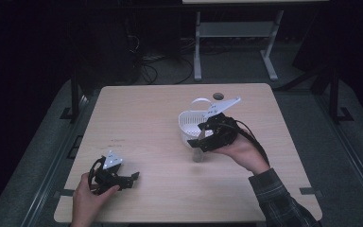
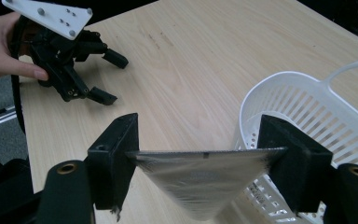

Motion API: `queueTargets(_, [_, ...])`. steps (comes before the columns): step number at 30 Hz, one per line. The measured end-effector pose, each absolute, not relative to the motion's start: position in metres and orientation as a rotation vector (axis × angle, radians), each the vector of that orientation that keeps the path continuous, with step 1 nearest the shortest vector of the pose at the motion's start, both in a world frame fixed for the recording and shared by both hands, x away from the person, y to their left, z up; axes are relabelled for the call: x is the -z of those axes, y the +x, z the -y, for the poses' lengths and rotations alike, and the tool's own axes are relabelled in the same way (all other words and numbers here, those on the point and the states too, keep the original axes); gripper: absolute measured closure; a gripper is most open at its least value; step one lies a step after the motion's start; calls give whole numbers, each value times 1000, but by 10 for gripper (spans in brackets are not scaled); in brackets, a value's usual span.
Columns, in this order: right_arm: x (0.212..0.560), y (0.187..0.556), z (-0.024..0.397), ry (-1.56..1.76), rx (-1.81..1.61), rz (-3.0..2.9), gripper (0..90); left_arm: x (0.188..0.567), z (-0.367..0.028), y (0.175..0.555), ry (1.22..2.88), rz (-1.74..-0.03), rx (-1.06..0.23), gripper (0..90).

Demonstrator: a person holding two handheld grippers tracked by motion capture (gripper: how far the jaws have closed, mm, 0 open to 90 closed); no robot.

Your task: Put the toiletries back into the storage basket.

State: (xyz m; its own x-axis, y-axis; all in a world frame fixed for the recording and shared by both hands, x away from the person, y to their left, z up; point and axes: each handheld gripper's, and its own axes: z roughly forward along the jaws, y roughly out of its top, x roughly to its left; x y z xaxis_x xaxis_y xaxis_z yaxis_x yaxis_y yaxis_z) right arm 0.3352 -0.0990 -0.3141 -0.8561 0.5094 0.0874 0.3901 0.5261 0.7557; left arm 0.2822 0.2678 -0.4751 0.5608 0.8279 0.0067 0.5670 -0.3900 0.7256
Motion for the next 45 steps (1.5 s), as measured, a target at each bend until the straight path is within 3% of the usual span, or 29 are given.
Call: queueTargets(45, [253,352,112,749,-1305,-2527,297,475,-268,282,2104,-1116,-485,125])
